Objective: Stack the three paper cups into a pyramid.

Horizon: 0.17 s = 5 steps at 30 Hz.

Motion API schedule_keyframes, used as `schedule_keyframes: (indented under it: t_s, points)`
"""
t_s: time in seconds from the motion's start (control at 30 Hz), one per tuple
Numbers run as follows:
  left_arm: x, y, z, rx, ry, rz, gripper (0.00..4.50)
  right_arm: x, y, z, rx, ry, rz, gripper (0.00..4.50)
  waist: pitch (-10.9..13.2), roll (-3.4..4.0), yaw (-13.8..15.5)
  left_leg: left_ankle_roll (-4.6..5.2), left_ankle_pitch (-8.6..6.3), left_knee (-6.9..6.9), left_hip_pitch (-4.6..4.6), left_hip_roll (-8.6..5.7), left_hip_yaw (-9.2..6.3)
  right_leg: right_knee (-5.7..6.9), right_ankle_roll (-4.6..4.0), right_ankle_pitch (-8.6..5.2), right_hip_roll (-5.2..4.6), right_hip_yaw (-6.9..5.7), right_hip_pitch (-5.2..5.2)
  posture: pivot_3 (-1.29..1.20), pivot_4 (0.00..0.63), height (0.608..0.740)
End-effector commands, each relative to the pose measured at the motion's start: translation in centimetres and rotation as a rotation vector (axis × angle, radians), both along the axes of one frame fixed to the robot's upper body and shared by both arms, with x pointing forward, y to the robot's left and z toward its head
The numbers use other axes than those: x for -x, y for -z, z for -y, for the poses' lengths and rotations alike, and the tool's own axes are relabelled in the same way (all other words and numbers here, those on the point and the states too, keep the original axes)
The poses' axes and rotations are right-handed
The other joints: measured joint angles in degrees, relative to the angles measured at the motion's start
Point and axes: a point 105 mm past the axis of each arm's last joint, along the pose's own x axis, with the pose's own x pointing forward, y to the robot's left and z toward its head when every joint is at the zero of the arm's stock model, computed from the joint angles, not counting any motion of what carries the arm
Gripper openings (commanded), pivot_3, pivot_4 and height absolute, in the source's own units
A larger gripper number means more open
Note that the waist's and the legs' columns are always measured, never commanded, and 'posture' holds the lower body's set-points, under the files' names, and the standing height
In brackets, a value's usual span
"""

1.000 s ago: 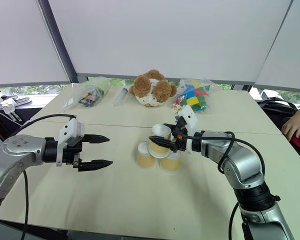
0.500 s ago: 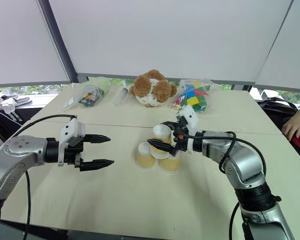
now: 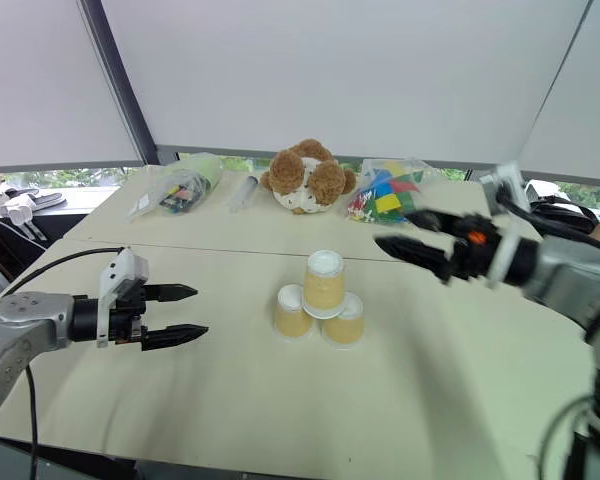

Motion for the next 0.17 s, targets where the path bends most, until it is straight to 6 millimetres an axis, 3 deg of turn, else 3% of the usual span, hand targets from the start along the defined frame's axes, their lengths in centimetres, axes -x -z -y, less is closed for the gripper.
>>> schedule_keyframes:
  t_s: [0.03, 0.17]
  points:
    - [0.5, -0.4, 0.0, 0.026, -0.043, 0.037, 4.50, 1.5, 2.1, 1.5, 0.057, 0.030, -0.041, 4.43, -0.02, 0.03, -0.19, 0.00, 0.00, 0.02, 0.01, -0.01, 0.02, 0.03, 0.01, 0.00, 0.00, 0.02, 0.00, 0.00, 0.150, 0.739]
    - [1.0, 1.3, 0.3, 0.062, -0.108, 0.025, 4.50, 1.9, 6.8, 2.0, 0.093, 0.070, -0.116, 4.43, -0.04, 0.05, -0.58, 0.00, 0.00, 0.02, 0.22, 0.00, 0.04, 0.10, 0.02, 0.01, 0.02, 0.12, 0.12, 0.00, 0.150, 0.739]
